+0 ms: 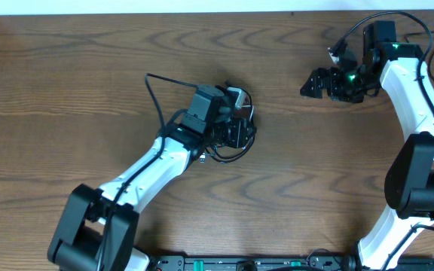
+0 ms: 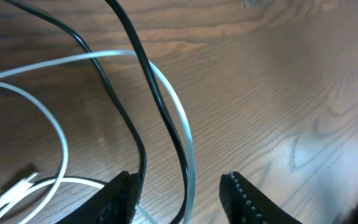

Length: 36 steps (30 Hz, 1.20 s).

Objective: Untangle cables

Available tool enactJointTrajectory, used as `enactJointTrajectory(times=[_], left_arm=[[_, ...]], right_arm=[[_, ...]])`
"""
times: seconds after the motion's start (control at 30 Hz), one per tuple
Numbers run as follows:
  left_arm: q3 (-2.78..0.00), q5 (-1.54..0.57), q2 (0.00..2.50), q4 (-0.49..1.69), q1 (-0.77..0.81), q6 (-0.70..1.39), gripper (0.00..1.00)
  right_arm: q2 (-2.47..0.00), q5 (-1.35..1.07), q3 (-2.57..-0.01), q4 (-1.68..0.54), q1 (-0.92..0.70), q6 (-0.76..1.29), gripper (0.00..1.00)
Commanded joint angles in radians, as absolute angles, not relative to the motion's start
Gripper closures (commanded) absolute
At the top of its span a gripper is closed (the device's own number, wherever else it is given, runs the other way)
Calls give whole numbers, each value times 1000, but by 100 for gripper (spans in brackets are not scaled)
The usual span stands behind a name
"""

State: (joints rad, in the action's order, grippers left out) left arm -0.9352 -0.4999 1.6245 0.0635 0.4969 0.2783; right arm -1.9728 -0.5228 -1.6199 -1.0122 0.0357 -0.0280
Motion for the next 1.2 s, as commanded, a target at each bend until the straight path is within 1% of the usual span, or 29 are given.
enactJointTrajectory(times=[0.0,0.07,0.17,0.2,0.27,0.37,0.73,0.87,1.0,1.17], left_arm=[[-939,-513,1641,38,501,255,58],[-939,-506,1644,32,501,255,66],[-939,-497,1644,25,498,255,81],[-939,-498,1644,19,495,255,88],[-946,-498,1637,14,487,256,92],[-976,-521,1595,14,483,276,93],[-1154,-546,1321,6,486,384,92],[-1178,-591,1232,-89,486,452,93],[-1193,-590,1157,-212,481,458,93],[-1229,-505,1109,-234,455,458,93]], right_arm=[[-1978,-530,-1613,-1008,36,-15,2],[-1978,-530,-1613,-1005,36,-15,2],[-1978,-530,-1613,-1005,35,-15,2],[-1978,-530,-1613,-1005,35,-15,2],[-1978,-530,-1613,-1005,35,-12,2],[-1978,-530,-1613,-1005,35,-12,2],[-1978,-538,-1613,-997,30,-16,3],[-1977,-585,-1613,-980,23,-54,5],[-1977,-646,-1613,-968,20,-84,6],[-1977,-687,-1614,-964,20,-84,6]])
